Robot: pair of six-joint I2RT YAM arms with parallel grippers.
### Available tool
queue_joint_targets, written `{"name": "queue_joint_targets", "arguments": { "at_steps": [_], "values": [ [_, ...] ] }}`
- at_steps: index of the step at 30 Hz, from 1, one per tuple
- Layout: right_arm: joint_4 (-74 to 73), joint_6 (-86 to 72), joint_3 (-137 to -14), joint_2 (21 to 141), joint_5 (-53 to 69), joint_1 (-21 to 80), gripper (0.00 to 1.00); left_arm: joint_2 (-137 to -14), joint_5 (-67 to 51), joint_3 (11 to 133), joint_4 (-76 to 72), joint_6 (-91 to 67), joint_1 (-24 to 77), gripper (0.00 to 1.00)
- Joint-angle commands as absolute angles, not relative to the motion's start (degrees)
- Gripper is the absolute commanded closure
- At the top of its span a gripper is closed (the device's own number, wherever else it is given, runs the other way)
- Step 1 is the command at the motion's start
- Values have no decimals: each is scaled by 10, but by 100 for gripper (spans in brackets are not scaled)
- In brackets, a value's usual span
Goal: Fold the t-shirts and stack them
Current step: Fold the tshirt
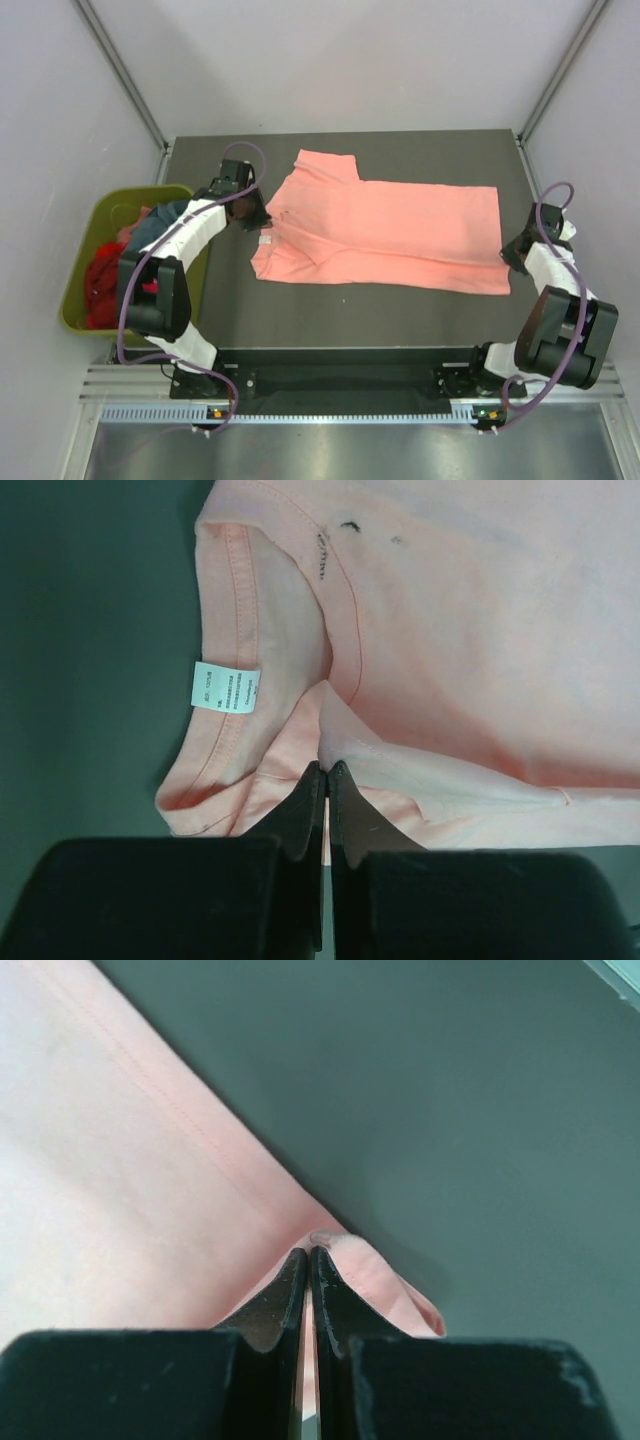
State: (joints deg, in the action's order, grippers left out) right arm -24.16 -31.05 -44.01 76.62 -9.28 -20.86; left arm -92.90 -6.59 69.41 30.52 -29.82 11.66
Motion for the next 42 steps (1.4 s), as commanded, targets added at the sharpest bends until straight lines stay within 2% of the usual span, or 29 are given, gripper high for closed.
{"name": "queue_joint_targets", "arguments": {
  "at_steps": [1, 11, 42],
  "values": [
    [-196, -308, -472, 772, -63, -215, 100, -929, -58, 723, 299, -292, 113, 100],
    [-178, -265, -506, 828, -19, -214, 100, -963, -42, 741, 300, -294, 114, 100],
    [-195, -232, -581, 916, -18, -200, 100, -1045, -40, 789, 298, -293, 113, 100]
  ]
}}
